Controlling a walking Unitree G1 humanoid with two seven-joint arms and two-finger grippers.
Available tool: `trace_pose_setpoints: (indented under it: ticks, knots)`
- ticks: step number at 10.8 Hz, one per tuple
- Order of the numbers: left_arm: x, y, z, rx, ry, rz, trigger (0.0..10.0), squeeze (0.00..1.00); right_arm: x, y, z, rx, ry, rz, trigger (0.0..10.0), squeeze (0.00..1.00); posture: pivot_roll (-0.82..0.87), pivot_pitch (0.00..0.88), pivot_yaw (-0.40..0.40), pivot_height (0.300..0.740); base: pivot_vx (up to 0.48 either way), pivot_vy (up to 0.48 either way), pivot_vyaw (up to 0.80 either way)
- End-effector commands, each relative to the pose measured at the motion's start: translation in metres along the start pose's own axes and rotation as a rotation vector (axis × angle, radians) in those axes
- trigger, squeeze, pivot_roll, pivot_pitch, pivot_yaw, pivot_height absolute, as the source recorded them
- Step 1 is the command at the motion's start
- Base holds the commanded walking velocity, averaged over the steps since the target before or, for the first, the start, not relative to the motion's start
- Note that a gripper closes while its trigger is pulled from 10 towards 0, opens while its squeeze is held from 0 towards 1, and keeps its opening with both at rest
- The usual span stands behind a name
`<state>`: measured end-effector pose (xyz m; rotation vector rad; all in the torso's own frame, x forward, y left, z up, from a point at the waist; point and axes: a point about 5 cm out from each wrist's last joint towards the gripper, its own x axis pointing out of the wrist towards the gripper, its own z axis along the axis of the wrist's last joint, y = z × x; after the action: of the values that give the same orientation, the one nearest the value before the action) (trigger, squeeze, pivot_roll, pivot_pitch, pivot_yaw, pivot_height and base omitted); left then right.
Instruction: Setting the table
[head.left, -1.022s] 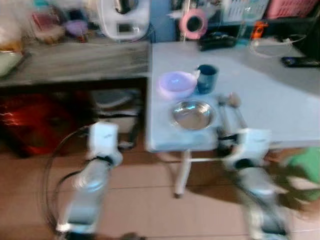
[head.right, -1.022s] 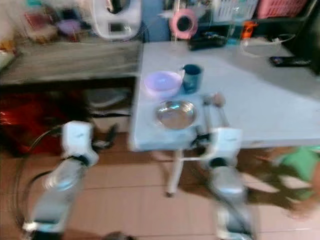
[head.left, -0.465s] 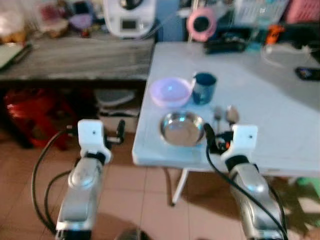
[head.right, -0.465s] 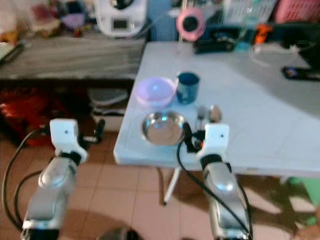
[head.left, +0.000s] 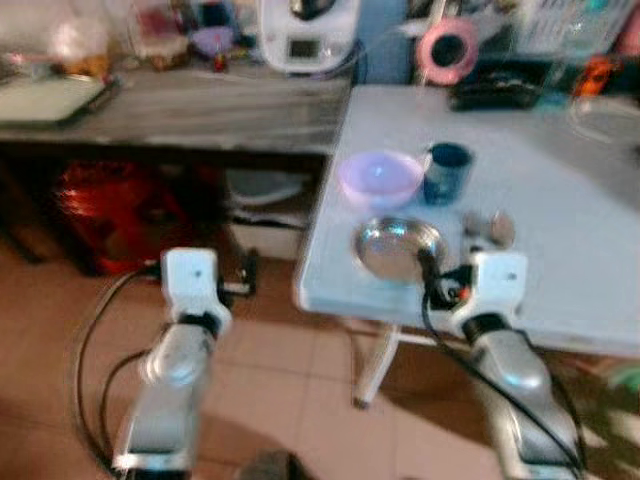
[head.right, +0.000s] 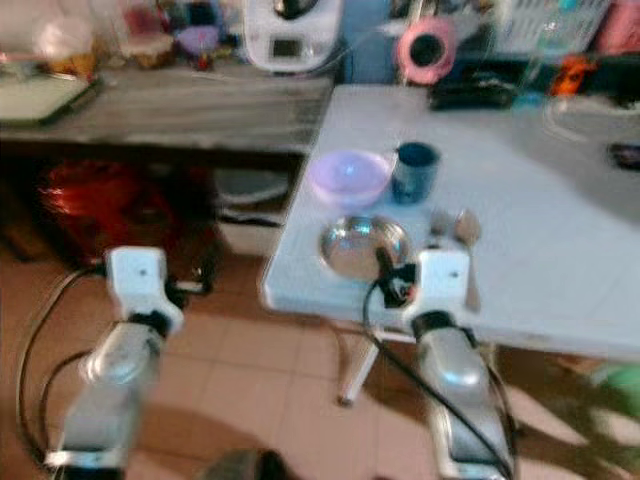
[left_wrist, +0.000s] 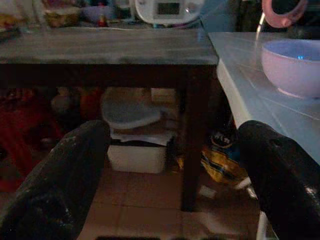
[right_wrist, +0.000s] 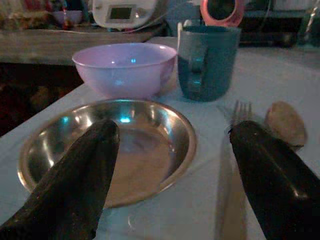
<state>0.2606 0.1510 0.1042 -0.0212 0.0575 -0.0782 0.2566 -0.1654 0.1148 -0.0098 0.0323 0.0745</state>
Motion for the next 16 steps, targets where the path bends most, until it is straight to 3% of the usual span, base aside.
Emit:
trace_pose_setpoints:
  ticks: [1,2,3,4,7,10,13,16]
  knots:
    - [-0.002,-0.001,0.004,-0.001,-0.014,-0.012,10.0,0.0,0.002,-0.004,0.002,0.002,-0.005,-0.012,10.0,1.0,-0.02,0.061,0.056,0.74,0.0,0.0,0.0]
    - [-0.003,-0.001,0.004,-0.003,-0.012,-0.012,10.0,0.0,0.002,-0.005,0.002,-0.002,-0.005,-0.017,10.0,1.0,-0.02,0.066,0.057,0.74,0.0,0.0,0.0]
    - [-0.004,-0.001,0.004,0.002,-0.006,-0.008,10.0,0.0,0.002,-0.006,0.001,0.002,0.002,-0.019,10.0,0.35,-0.01,0.078,0.06,0.74,0.0,0.0,0.0]
    - [-0.006,0.0,0.003,0.009,0.003,-0.009,10.0,0.0,0.007,-0.012,0.004,0.007,-0.003,-0.029,10.0,0.0,-0.01,0.096,0.067,0.74,0.0,0.0,0.0]
    - [-0.009,0.002,0.003,0.022,0.012,-0.002,10.0,0.0,0.021,-0.012,0.011,0.029,-0.013,0.011,10.0,0.0,0.0,0.113,0.072,0.74,0.0,0.0,0.0]
    - [-0.013,0.002,0.004,0.029,0.021,0.0,10.0,0.0,0.035,0.008,0.017,0.094,0.008,0.145,10.0,0.0,0.01,0.137,0.077,0.74,0.0,0.0,0.0]
    - [-0.016,0.004,0.005,0.038,0.03,-0.004,10.0,0.0,0.038,0.013,0.015,0.15,0.036,0.159,10.0,0.0,0.02,0.157,0.081,0.74,0.0,0.0,0.0]
    - [-0.017,0.003,0.006,0.043,0.039,-0.012,10.0,0.0,0.038,0.026,0.009,0.21,0.096,0.282,10.0,0.0,0.02,0.163,0.09,0.74,0.0,0.0,0.0]
